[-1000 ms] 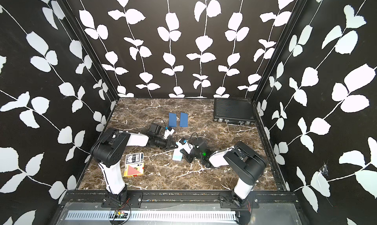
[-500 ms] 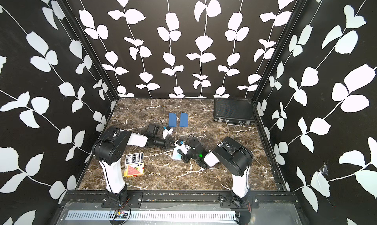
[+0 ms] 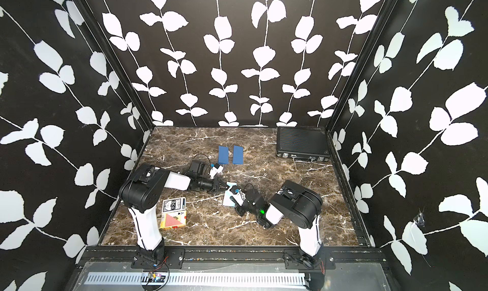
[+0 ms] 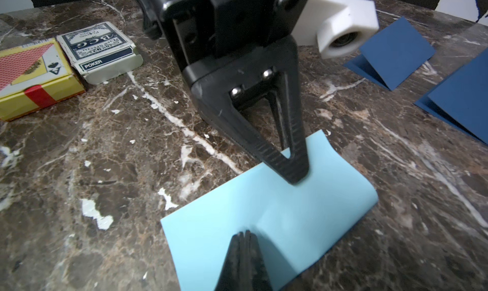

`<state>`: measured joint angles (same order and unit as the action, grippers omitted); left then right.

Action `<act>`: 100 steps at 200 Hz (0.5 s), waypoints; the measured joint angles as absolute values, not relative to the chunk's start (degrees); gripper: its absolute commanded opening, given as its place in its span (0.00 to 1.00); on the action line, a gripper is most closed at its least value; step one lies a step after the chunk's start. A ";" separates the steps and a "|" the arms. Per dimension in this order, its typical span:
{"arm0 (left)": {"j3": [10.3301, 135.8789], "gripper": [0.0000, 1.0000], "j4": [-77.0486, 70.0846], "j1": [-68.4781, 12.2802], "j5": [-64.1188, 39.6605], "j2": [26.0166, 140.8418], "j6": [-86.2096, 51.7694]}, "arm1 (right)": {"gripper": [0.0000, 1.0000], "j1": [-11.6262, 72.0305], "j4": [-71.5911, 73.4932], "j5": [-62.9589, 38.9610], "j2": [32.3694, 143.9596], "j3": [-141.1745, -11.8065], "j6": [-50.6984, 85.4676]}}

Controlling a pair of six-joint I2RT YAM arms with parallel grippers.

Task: Fold the square paper along the opposite sides
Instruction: Smooth out the paper at the center of the board.

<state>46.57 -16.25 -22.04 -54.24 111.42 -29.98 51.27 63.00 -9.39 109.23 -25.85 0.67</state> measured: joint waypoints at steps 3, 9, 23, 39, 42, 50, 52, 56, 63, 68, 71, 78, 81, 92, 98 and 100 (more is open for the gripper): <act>46.52 0.00 -16.34 -22.02 -54.30 111.42 -30.00 | 0.00 51.35 63.09 -9.19 109.14 -25.67 0.75; 46.46 0.00 -16.51 -22.02 -54.37 111.42 -30.00 | 0.00 51.62 63.22 -8.78 108.95 -25.32 0.89; 46.37 0.00 -16.71 -21.96 -54.48 111.42 -30.04 | 0.00 52.12 63.18 -7.92 108.42 -24.69 0.97; 46.35 0.00 -16.82 -21.96 -54.48 111.42 -30.13 | 0.00 52.66 62.59 -7.07 107.55 -24.03 1.10; 46.35 0.00 -16.82 -21.96 -54.48 111.42 -30.15 | 0.00 52.77 62.50 -6.94 107.42 -23.92 1.13; 46.35 0.00 -16.82 -21.96 -54.48 111.42 -30.17 | 0.00 53.06 62.33 -6.48 107.09 -23.62 1.23; 46.35 0.00 -16.82 -21.96 -54.48 111.42 -30.20 | 0.00 53.12 62.33 -6.37 107.04 -23.55 1.28; 46.35 0.00 -16.82 -21.96 -54.48 111.42 -30.20 | 0.00 53.28 62.33 -6.11 106.98 -23.42 1.34; 46.35 0.00 -16.82 -21.96 -54.48 111.42 -30.20 | 0.00 53.60 62.35 -5.52 106.96 -23.22 1.41; 46.35 0.00 -16.82 -21.96 -54.48 111.42 -30.17 | 0.00 53.89 62.33 -5.06 106.96 -23.09 1.52; 46.35 0.00 -16.82 -21.96 -54.48 111.42 -30.20 | 0.00 54.04 62.35 -4.80 106.96 -22.98 1.56; 46.35 0.00 -16.82 -21.96 -54.48 111.42 -30.20 | 0.00 54.52 62.43 -4.01 106.89 -22.68 1.76; 46.35 0.00 -16.82 -21.96 -54.48 111.42 -30.20 | 0.00 54.78 62.46 -3.66 106.83 -22.55 1.87; 46.35 0.00 -16.82 -21.96 -54.48 111.42 -30.20 | 0.00 55.55 62.52 -2.61 106.45 -22.02 2.20; 46.35 0.00 -16.82 -21.96 -54.50 111.42 -30.20 | 0.00 56.01 62.57 -2.07 106.15 -21.61 2.39; 46.35 0.00 -16.82 -21.96 -54.50 111.42 -30.20 | 0.00 56.23 62.57 -1.87 105.97 -21.43 2.57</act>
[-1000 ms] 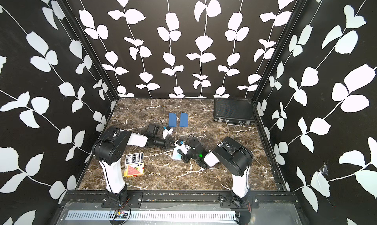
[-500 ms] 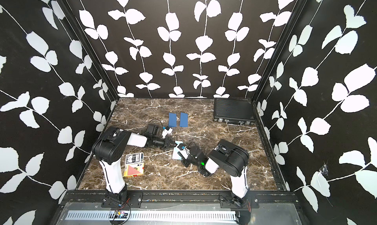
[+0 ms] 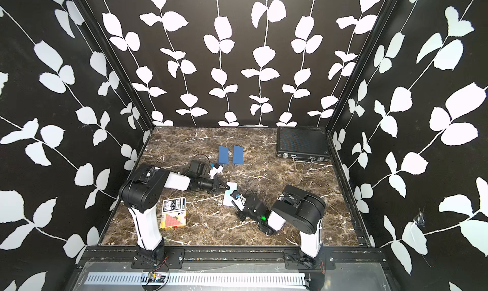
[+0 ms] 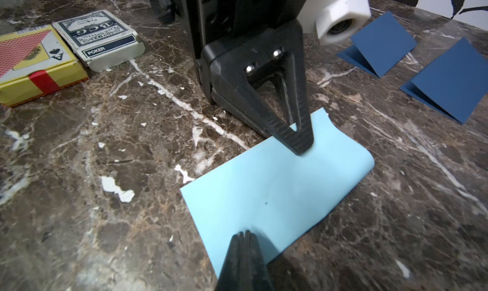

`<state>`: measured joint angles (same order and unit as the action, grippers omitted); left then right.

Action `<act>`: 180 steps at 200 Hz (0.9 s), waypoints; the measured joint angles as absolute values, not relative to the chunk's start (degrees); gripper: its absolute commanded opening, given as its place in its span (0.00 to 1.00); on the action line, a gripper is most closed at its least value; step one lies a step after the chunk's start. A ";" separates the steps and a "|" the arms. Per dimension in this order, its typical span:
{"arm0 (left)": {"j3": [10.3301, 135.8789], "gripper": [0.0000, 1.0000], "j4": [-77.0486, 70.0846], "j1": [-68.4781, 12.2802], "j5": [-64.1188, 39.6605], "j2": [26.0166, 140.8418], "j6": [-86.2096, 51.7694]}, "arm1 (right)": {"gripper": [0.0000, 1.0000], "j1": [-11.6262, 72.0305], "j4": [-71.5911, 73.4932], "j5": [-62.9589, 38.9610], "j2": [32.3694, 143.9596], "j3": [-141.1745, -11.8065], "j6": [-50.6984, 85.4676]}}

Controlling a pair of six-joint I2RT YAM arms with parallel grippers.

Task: Fold the square paper along the opposite sides
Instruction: Smooth out the paper at the center of the board.

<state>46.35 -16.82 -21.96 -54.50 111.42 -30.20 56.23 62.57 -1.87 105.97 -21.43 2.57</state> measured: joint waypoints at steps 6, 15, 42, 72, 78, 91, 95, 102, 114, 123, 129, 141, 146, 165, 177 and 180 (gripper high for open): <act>46.35 0.00 -16.84 -21.96 -54.50 111.42 -30.22 | 0.00 56.69 62.50 -1.50 105.43 -20.86 2.81; 46.35 0.00 -16.88 -21.93 -54.54 111.42 -30.33 | 0.00 57.21 62.26 -1.21 104.22 -20.08 3.20; 45.30 0.00 -19.35 -21.76 -54.41 111.22 -32.12 | 0.00 58.13 53.71 -2.00 97.03 -18.46 3.88; 42.37 0.00 -21.98 -21.63 -51.92 109.25 -33.87 | 0.00 57.21 45.23 -2.52 84.53 -17.96 3.36; 41.65 0.00 -22.00 -21.63 -51.24 108.64 -34.09 | 0.00 56.53 45.19 -2.44 82.28 -17.98 3.09; 40.49 0.00 -21.96 -21.69 -50.00 107.63 -34.41 | 0.00 54.83 46.06 -2.15 79.96 -18.17 2.28; 40.18 0.00 -21.96 -21.71 -49.71 107.39 -34.52 | 0.00 54.22 46.35 -2.13 80.03 -18.41 1.93; 39.79 0.00 -21.98 -21.80 -49.34 107.09 -34.74 | 0.00 53.25 46.74 -2.15 80.93 -19.07 1.26; 39.44 0.00 -22.06 -22.06 -48.71 106.78 -34.92 | 0.00 51.88 47.57 -2.35 84.64 -21.12 0.36; 39.27 0.00 -22.26 -22.11 -48.56 106.72 -35.05 | 0.00 50.94 48.69 -2.87 88.66 -23.05 -0.05; 39.20 0.00 -22.37 -22.15 -48.49 106.67 -35.11 | 0.00 50.43 49.54 -3.40 91.72 -24.40 -0.27; 39.00 0.00 -22.59 -22.26 -48.31 106.56 -35.14 | 0.00 49.76 50.87 -4.16 97.14 -26.87 -0.49; 38.89 0.00 -22.65 -22.39 -48.25 106.50 -35.11 | 0.00 49.54 51.20 -4.49 99.07 -27.79 -0.60; 38.50 0.00 -22.68 -22.44 -48.12 106.17 -35.09 | 0.00 48.90 52.29 -6.02 104.77 -30.76 -0.78; 38.41 0.00 -22.68 -22.44 -48.16 106.13 -35.11 | 0.00 48.56 52.71 -6.94 106.98 -32.27 -0.93; 38.41 0.00 -22.68 -22.44 -48.14 106.13 -35.11 | 0.00 48.47 52.82 -7.14 107.46 -32.67 -0.97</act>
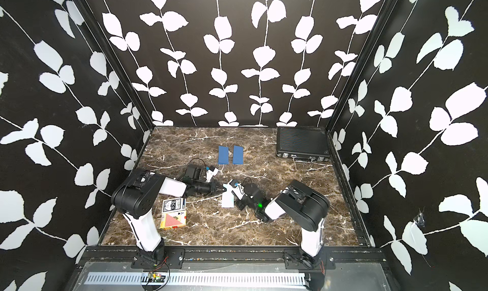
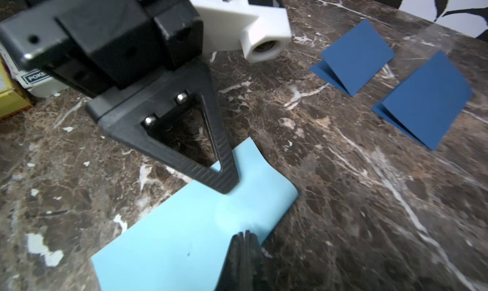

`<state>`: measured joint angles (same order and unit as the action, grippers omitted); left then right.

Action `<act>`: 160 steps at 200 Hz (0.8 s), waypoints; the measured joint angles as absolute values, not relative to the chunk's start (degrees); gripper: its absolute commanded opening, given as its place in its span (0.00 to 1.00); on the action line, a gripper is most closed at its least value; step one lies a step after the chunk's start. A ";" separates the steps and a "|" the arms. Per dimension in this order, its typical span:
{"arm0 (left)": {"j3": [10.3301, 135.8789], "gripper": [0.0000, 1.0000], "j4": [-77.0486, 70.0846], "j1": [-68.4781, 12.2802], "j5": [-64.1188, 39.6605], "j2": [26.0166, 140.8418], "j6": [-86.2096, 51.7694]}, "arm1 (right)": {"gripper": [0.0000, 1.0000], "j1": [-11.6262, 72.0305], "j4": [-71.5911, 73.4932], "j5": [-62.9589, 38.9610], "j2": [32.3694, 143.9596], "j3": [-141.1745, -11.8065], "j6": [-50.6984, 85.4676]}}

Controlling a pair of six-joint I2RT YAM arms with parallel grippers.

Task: Fold the square paper along the opposite sides
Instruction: Smooth out the paper at the center of the board.

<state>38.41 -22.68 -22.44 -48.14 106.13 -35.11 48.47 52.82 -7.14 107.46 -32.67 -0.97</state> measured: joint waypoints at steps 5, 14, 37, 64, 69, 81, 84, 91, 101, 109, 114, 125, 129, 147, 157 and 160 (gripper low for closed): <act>38.41 0.00 -22.68 -22.46 -48.14 106.13 -35.11 | 0.00 48.31 52.97 -7.53 108.03 -33.21 -1.06; 38.41 0.00 -22.68 -22.46 -48.14 106.13 -35.11 | 0.00 47.97 53.15 -8.08 108.92 -34.33 -1.17; 38.41 0.00 -22.72 -22.46 -48.18 106.15 -35.11 | 0.00 47.55 53.34 -9.13 110.41 -36.93 -1.56; 38.39 0.00 -22.76 -22.46 -48.23 106.15 -35.14 | 0.00 47.33 54.43 -9.32 113.49 -39.44 -1.72; 38.39 0.00 -22.79 -22.46 -48.23 106.17 -35.14 | 0.00 47.29 55.11 -9.13 114.37 -39.48 -1.67; 38.30 0.00 -22.98 -22.46 -48.23 106.17 -35.18 | 0.00 47.22 57.32 -8.54 115.83 -39.24 -1.52; 38.24 0.00 -23.07 -22.46 -48.23 106.17 -35.22 | 0.00 47.20 57.78 -8.45 116.01 -39.22 -1.54; 38.13 0.00 -23.35 -22.46 -48.21 106.15 -35.38 | 0.00 47.20 58.54 -8.12 116.18 -38.94 -1.50; 38.02 0.00 -23.68 -22.46 -48.18 106.15 -35.53 | 0.00 47.18 59.48 -7.64 116.27 -38.41 -1.48; 37.87 0.00 -23.97 -22.46 -48.18 106.15 -35.62 | 0.00 47.09 60.07 -7.20 116.27 -37.95 -1.48; 37.78 0.00 -24.18 -22.46 -48.21 106.15 -35.66 | 0.00 47.03 60.40 -6.87 116.27 -37.71 -1.48; 37.65 0.00 -24.53 -22.44 -48.21 106.15 -35.86 | 0.00 46.92 60.99 -6.22 116.27 -37.34 -1.50; 37.54 0.00 -24.73 -22.39 -48.23 106.15 -35.97 | 0.00 46.85 61.12 -5.98 116.27 -37.21 -1.50; 36.99 0.00 -25.78 -22.26 -48.36 106.13 -36.38 | 0.00 46.68 61.78 -4.91 116.27 -36.75 -1.52; 36.64 0.00 -26.41 -22.02 -48.42 106.10 -36.56 | 0.00 46.61 62.11 -4.29 116.27 -36.53 -1.52; 36.51 0.00 -26.63 -22.00 -48.42 106.08 -36.62 | 0.00 46.59 62.17 -4.08 116.27 -36.47 -1.52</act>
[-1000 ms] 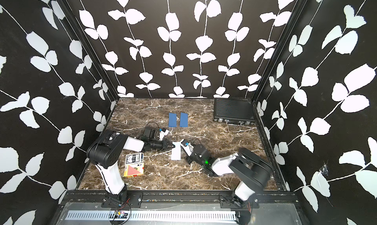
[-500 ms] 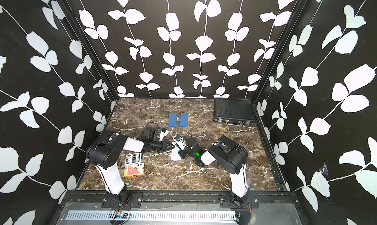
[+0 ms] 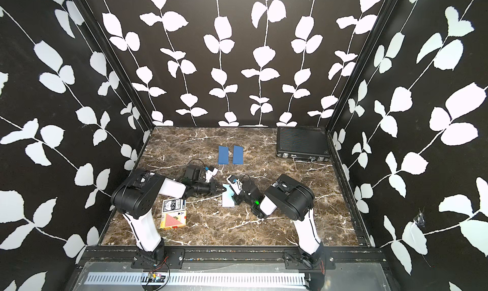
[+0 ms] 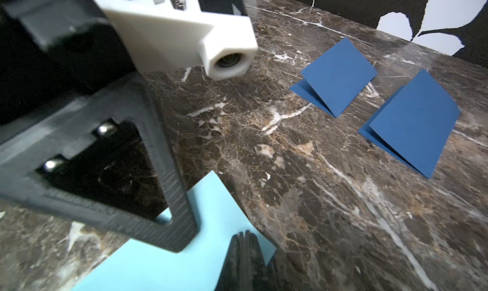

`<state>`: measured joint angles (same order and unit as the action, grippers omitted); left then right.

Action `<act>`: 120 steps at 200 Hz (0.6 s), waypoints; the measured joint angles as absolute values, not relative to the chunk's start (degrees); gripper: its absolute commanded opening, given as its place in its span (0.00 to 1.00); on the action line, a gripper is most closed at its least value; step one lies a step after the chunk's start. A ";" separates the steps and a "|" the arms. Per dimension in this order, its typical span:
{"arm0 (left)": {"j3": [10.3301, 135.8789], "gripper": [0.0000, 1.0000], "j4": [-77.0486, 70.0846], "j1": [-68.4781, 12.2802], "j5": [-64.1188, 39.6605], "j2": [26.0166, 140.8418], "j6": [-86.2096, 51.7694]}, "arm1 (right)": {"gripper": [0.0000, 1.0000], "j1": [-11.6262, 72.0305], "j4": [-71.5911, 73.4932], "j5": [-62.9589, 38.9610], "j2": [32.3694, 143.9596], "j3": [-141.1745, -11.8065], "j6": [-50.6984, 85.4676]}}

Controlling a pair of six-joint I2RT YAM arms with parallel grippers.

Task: Fold the square paper along the opposite sides
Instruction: Smooth out the paper at the center of the board.

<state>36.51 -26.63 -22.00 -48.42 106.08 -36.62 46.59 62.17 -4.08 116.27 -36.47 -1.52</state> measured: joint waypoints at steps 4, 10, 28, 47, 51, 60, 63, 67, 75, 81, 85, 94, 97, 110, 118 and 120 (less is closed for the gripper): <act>36.36 0.00 -26.79 -21.98 -48.42 106.06 -36.67 | 0.00 46.57 62.35 -3.77 116.27 -36.34 -1.52; 36.12 0.00 -27.24 -21.93 -48.45 106.04 -36.71 | 0.00 46.52 62.54 -3.42 116.27 -36.21 -1.52; 35.68 0.00 -28.25 -21.89 -48.49 106.04 -36.93 | 0.00 46.33 62.96 -2.48 116.27 -35.86 -1.52; 35.42 0.00 -28.95 -21.78 -48.62 106.02 -36.99 | 0.00 45.91 63.22 -1.87 116.27 -35.66 -1.48; 35.38 0.00 -29.06 -21.78 -48.62 106.02 -37.01 | 0.00 45.82 63.24 -1.83 116.27 -35.64 -1.48; 35.29 0.00 -29.28 -21.74 -48.64 106.02 -37.06 | 0.00 45.60 63.29 -1.65 116.27 -35.59 -1.34; 35.24 0.00 -29.34 -21.74 -48.64 106.02 -37.08 | 0.00 45.50 63.33 -1.63 116.27 -35.57 -1.26; 35.20 0.00 -29.45 -21.74 -48.64 106.02 -37.08 | 0.00 45.41 63.37 -1.63 116.27 -35.51 -1.21; 35.09 0.00 -29.76 -21.71 -48.73 106.04 -37.12 | 0.00 45.19 63.48 -1.65 116.18 -35.38 -0.89; 35.07 0.00 -29.91 -21.69 -48.75 106.04 -37.21 | 0.00 45.06 63.31 -1.74 115.92 -35.24 -0.58; 35.03 0.00 -30.04 -21.69 -48.75 106.04 -37.30 | 0.00 44.97 63.13 -1.78 115.79 -35.18 -0.45; 34.96 0.00 -30.24 -21.69 -48.73 106.04 -37.50 | 0.00 44.77 61.84 -2.42 114.85 -35.07 0.01; 34.96 0.00 -30.26 -21.69 -48.75 106.04 -37.52 | 0.00 44.71 61.30 -2.61 114.56 -35.05 0.08; 35.00 0.00 -30.26 -21.69 -48.73 106.04 -37.58 | 0.00 44.47 58.22 -4.73 112.66 -35.05 0.89; 35.11 0.00 -30.20 -21.69 -48.73 106.04 -37.56 | 0.00 44.45 56.36 -6.44 111.31 -35.05 1.43; 35.14 0.00 -30.22 -21.69 -48.73 106.04 -37.56 | 0.00 44.45 56.07 -6.85 110.87 -35.05 1.54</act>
